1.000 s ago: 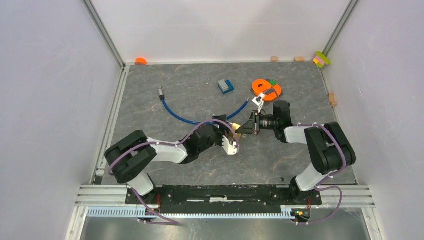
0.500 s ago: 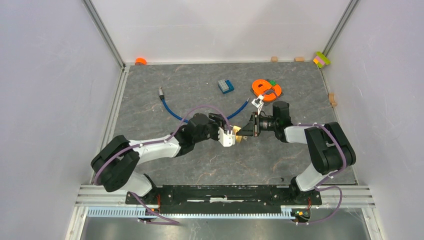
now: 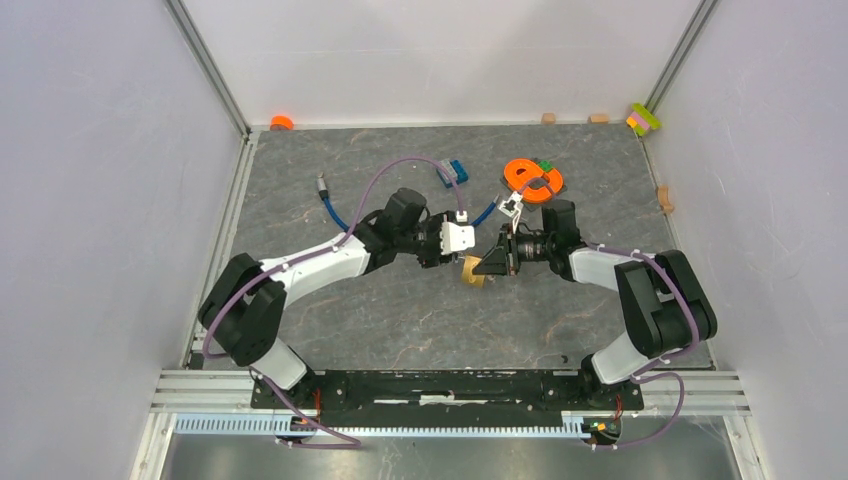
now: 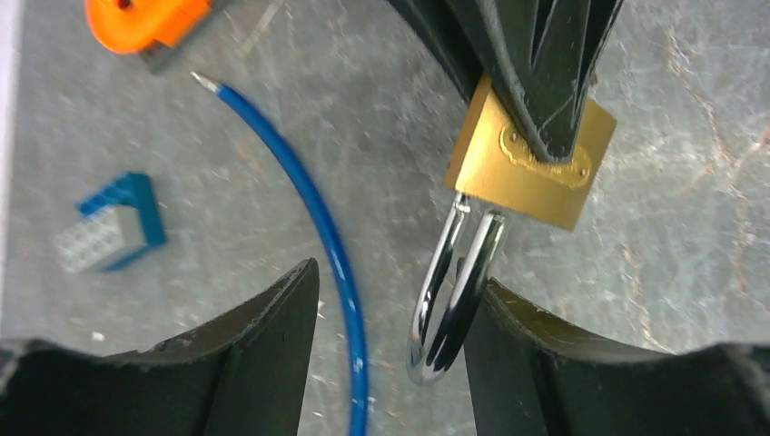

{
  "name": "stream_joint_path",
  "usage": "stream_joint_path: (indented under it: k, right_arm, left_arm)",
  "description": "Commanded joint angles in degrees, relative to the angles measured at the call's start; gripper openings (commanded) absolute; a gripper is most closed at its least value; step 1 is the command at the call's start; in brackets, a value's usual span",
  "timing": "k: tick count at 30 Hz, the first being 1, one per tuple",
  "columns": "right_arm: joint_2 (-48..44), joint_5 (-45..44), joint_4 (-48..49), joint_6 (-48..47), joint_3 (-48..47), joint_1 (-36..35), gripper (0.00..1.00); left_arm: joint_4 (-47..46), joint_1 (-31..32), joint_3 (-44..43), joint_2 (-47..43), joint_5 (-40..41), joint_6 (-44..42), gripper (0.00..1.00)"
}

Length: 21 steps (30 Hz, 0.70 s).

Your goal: Unlock with the key

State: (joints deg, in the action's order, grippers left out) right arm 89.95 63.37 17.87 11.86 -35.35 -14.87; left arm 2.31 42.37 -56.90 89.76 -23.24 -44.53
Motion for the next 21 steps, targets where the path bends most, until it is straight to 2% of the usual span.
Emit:
stream_joint_path:
  k: [1, 4, 7, 15, 18, 21]
  right_arm:
    - [-1.66, 3.17, -1.59, -5.15, -3.62, -0.37, 0.0]
    - [-1.21, 2.99, -4.02, -7.62, -4.4, -0.94, 0.0]
    - [-0.85, 1.69, -9.32, -13.42, -6.05, -2.22, 0.0]
    - [-0.28, 1.15, -13.21, -18.83, -7.23, -2.81, 0.0]
    - [-0.6, 0.94, -15.47, -22.53, -7.78, -2.85, 0.0]
    - [-1.36, 0.78, -16.81, -25.42, -7.84, -2.86, 0.0]
  left_arm:
    - [5.65, -2.57, -3.47, 1.96, -7.79, 8.0, 0.63]
    - [8.76, -3.88, -6.66, 4.55, -10.93, 11.02, 0.6]
    - [13.03, -5.19, -10.71, 7.56, -14.76, 12.71, 0.52]
    - [20.55, -7.14, -16.13, 11.38, -22.23, 10.76, 0.37]
    - [32.59, -7.47, -22.45, 15.54, -25.56, 5.8, 0.3]
    - [37.58, -8.21, -26.15, 18.61, -28.4, 4.33, 0.26]
